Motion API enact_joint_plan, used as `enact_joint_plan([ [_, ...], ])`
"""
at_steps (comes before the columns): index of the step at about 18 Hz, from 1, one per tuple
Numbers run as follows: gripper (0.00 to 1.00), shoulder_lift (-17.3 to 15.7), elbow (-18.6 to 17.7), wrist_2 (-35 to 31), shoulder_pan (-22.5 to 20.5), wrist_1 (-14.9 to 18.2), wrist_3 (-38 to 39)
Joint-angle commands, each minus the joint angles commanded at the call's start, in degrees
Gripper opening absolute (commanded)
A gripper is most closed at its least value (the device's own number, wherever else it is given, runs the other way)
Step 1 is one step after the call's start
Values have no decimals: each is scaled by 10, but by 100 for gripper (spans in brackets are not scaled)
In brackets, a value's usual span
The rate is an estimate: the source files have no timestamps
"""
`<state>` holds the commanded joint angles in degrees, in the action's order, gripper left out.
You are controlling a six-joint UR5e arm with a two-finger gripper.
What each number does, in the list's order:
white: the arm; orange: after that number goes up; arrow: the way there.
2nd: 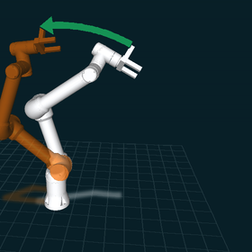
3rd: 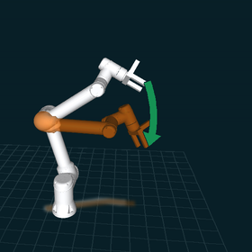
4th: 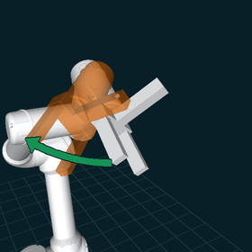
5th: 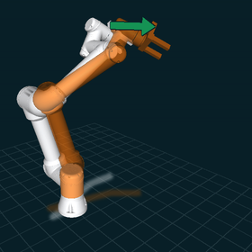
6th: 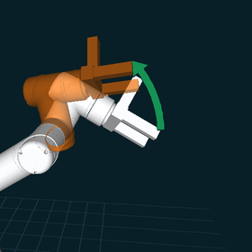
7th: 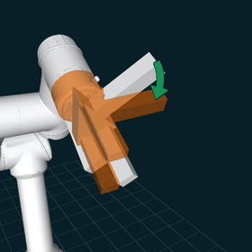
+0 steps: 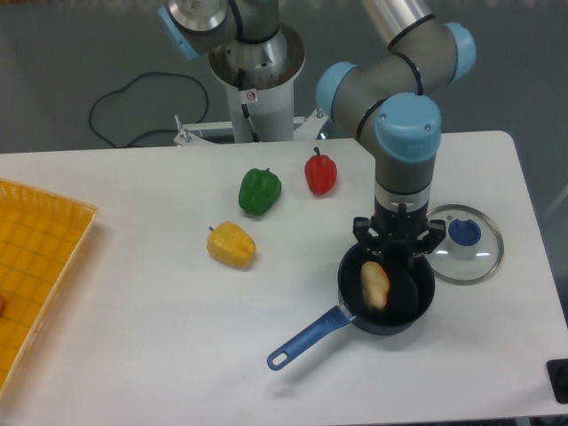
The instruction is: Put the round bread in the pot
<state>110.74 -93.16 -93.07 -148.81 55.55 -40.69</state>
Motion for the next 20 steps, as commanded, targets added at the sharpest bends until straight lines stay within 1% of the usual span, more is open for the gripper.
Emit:
enact_joint_plan([
  [5, 100, -4, 1, -8, -3, 1, -12],
  [7, 100, -5, 2, -9, -15, 3, -45],
  [9, 100, -6, 8, -4, -30, 3, -54],
  [12, 100, 3, 24, -3, -53, 3, -79],
  [14, 100, 11, 28, -2, -68, 3, -114],
  [16, 100, 11, 28, -2, -82, 4, -161],
  [20, 100, 11, 21, 9, -111, 12, -304],
])
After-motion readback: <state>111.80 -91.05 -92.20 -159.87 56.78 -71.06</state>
